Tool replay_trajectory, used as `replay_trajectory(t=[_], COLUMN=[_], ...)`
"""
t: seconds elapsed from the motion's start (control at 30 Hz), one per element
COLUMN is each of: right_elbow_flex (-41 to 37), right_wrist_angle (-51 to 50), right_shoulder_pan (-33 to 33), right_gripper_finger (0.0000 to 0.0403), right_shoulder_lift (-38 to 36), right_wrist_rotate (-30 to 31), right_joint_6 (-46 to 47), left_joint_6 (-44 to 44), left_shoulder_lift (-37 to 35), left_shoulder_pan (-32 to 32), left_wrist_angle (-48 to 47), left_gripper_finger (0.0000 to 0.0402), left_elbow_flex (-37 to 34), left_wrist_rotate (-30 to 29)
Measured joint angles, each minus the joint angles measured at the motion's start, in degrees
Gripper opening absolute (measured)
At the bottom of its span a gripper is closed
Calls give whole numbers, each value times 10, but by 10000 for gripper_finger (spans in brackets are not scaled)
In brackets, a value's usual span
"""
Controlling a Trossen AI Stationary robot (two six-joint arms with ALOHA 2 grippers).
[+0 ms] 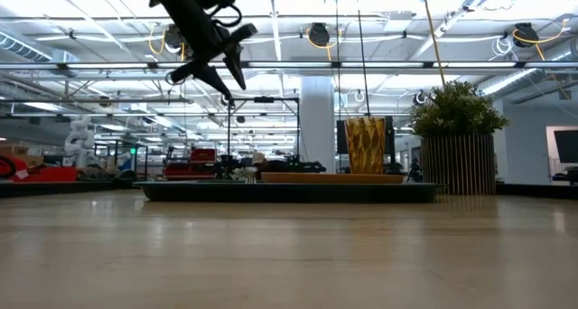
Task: Pick and place plate/cup/fork/spoon on tray
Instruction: Put the orange spoon to the left of the pink fork on the black tray
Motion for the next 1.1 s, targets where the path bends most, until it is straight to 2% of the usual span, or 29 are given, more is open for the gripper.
replay_trajectory(t=[0.27, 0.57, 0.8, 0.9, 1.0, 1.1], right_elbow_flex=[-77, -270, -401, -452, -497, -535], right_wrist_angle=[82, 221, 269, 332, 403, 423], right_shoulder_pan=[157, 312, 426, 446, 453, 459], right_gripper_finger=[144, 144, 144, 144, 144, 144], right_shoulder_lift=[-7, -6, -6, -4, 6, 19], right_wrist_rotate=[48, 5, -17, -35, -26, -31], right_joint_6=[205, 463, 656, 676, 678, 677], left_joint_6=[68, 112, 124, 130, 138, 139], left_shoulder_lift=[-24, -22, -22, -22, -22, -22], left_shoulder_pan=[-5, -12, -15, -16, -17, -17], left_wrist_angle=[-34, -75, -76, -76, -76, -76], left_gripper_finger=[163, 163, 163, 163, 163, 163], left_elbow_flex=[1, 1, 1, 1, 1, 1], left_wrist_rotate=[24, 50, 57, 60, 61, 62])
